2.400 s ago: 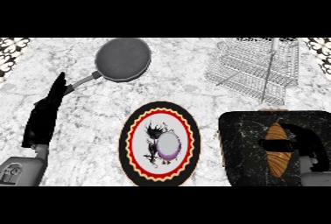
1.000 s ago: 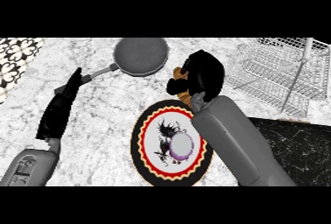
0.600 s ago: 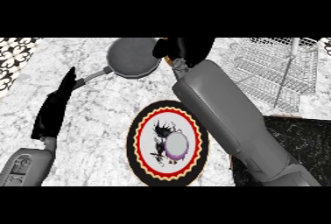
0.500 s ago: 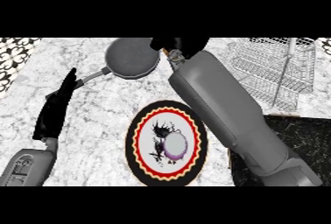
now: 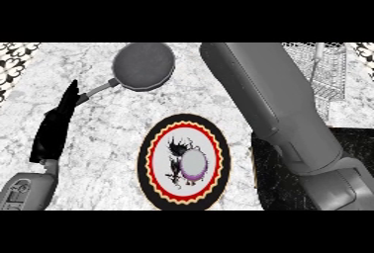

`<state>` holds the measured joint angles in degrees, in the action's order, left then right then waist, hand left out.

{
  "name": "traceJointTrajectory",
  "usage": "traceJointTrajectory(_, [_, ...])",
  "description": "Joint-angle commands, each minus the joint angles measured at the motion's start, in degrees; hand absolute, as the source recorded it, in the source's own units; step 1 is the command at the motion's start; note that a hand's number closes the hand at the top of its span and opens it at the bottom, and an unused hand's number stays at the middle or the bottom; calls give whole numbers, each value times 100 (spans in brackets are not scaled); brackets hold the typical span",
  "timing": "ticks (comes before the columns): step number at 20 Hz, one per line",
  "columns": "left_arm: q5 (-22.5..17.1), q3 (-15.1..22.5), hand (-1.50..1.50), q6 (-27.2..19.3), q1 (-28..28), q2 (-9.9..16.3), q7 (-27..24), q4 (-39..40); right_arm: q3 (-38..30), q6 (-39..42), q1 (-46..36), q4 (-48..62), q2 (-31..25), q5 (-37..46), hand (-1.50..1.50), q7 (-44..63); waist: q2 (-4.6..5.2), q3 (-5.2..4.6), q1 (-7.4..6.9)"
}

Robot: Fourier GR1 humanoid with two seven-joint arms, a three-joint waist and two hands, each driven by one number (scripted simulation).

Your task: Pick the croissant from the tray and place it in the tiered basket

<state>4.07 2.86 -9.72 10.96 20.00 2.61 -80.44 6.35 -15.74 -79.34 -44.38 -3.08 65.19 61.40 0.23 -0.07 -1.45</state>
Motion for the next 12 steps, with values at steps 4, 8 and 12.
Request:
traceJointTrajectory(4, [15,13,0,126,-221,-29,139,-350,-456,-161,-178,949,-433,-10,150,-439,15,4,-15])
traceJointTrajectory(8, [-8,-175,0,178,-77,98,88,-180,-90,375,-130,1207,-712,459,150,-424,-2,2,66])
traceJointTrajectory(12, [22,-137,0,138,-117,53,218,-402,98,709,-70,1716,-1094,836,150,-338,-5,4,37])
